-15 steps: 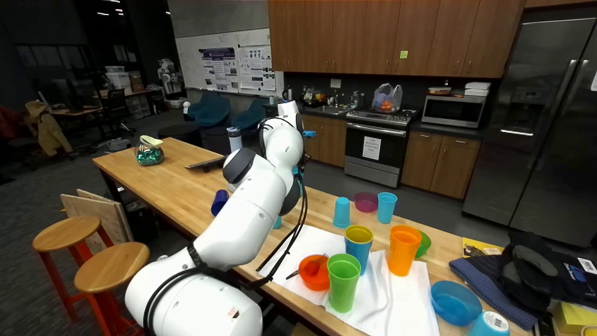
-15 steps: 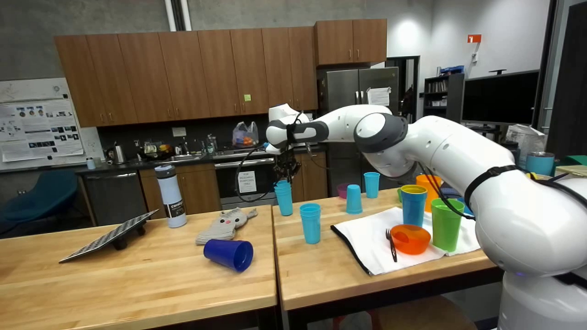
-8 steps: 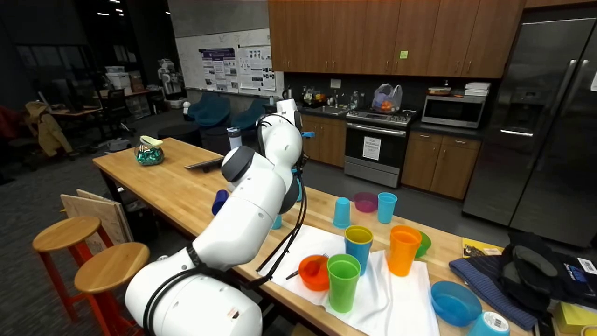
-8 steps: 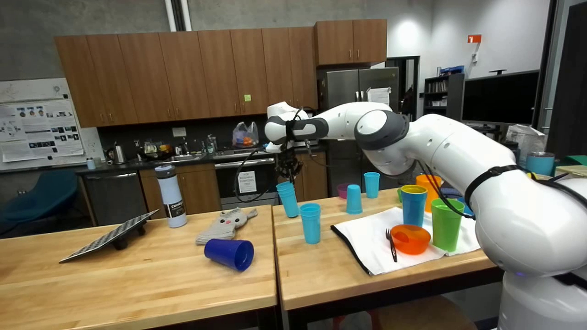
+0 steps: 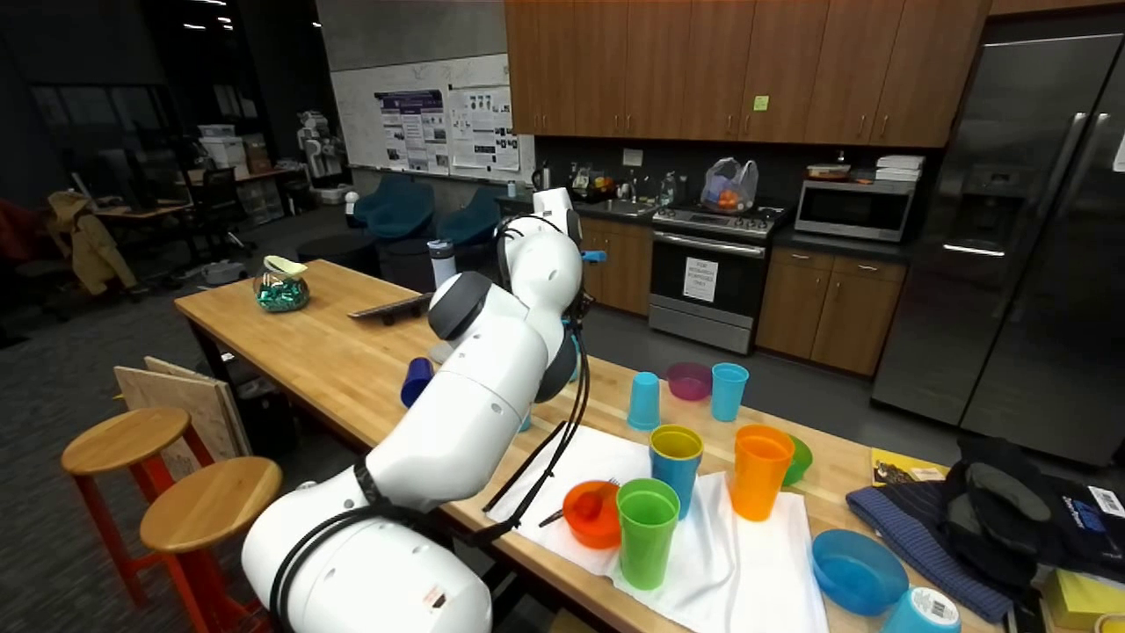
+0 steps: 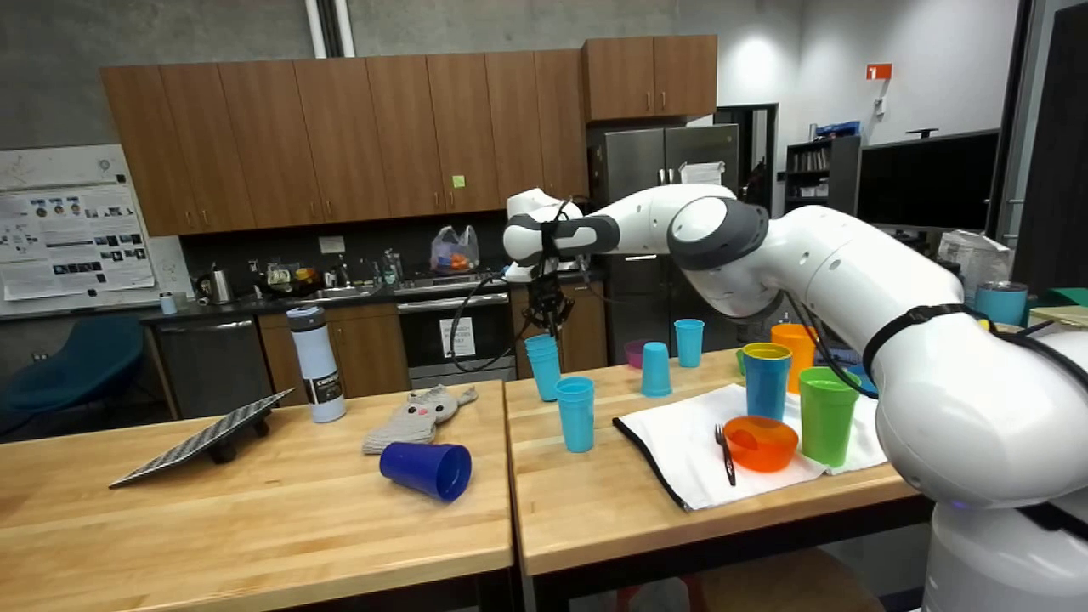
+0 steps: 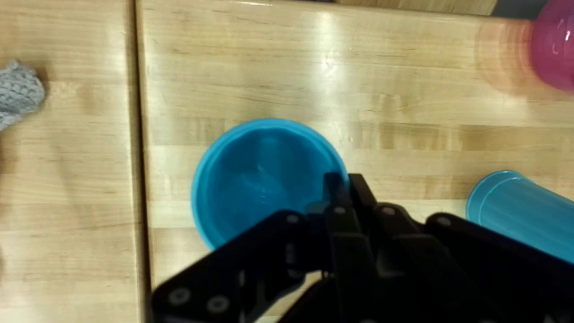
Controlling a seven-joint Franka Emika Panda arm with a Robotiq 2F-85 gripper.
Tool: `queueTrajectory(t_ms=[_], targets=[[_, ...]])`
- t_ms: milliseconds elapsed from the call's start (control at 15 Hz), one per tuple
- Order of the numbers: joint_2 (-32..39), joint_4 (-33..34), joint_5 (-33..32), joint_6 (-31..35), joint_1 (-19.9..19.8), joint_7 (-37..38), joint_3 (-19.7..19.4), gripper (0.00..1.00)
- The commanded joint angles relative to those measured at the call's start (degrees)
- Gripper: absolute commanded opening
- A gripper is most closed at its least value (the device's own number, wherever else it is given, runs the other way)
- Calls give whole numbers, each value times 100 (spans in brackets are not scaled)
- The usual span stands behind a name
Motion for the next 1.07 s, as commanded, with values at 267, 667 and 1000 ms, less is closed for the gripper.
queueTrajectory(t_ms=[267,667,1000], targets=[[-1079,-2316,47,467,-1066,1033,296,2],[-1852,-3955,130,610,-1905,2013,763,2],[-2570,-5428,273,833,-2875,2762,1431,2]])
